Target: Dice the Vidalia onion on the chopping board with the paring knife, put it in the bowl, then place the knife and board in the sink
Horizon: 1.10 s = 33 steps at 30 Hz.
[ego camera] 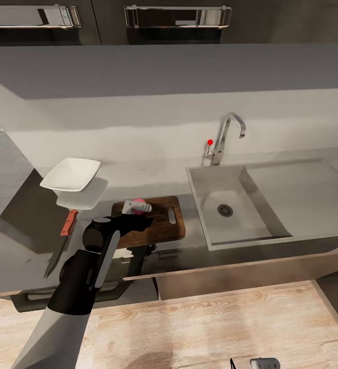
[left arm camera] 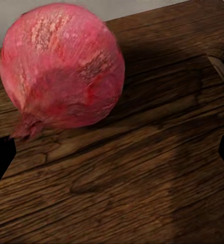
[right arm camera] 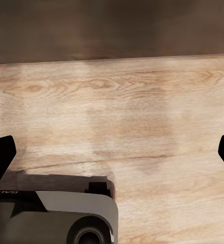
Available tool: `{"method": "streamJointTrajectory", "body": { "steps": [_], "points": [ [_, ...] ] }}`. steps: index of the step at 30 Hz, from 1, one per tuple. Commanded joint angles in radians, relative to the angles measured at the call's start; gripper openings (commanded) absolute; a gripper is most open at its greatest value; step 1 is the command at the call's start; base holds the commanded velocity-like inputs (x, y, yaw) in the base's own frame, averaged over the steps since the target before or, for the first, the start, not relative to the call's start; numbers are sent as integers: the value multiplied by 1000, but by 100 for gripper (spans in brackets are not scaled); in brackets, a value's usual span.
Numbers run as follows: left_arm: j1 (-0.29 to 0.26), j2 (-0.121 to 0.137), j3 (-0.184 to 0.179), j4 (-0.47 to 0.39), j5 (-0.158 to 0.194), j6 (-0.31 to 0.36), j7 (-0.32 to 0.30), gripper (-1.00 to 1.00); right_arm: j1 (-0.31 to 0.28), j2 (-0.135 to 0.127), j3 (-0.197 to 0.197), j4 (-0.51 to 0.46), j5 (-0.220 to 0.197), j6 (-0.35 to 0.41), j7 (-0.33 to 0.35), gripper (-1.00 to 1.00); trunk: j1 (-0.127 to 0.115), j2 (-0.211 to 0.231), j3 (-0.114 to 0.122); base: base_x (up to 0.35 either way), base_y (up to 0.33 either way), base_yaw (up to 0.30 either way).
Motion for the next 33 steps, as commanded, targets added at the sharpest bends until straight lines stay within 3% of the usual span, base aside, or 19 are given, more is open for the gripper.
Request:
{"method": "streamJointTrajectory", "body": {
  "steps": [1,24,33],
  "points": [
    [-1,0,1,-1,-1,5,-3,100,-1,-1,8,-1,-10,-6,-7,100,1,-2,-2,0,0,0],
    [-1,0,3,-7,-2,5,-3,100,-1,-1,8,-1,-10,-6,-7,100,1,-2,6,-4,0,0],
    [-1,0,2,-7,-3,5,-3,100,-1,-1,8,-1,-10,-6,-7,100,1,-2,20,-262,0,0]
  ]
}}
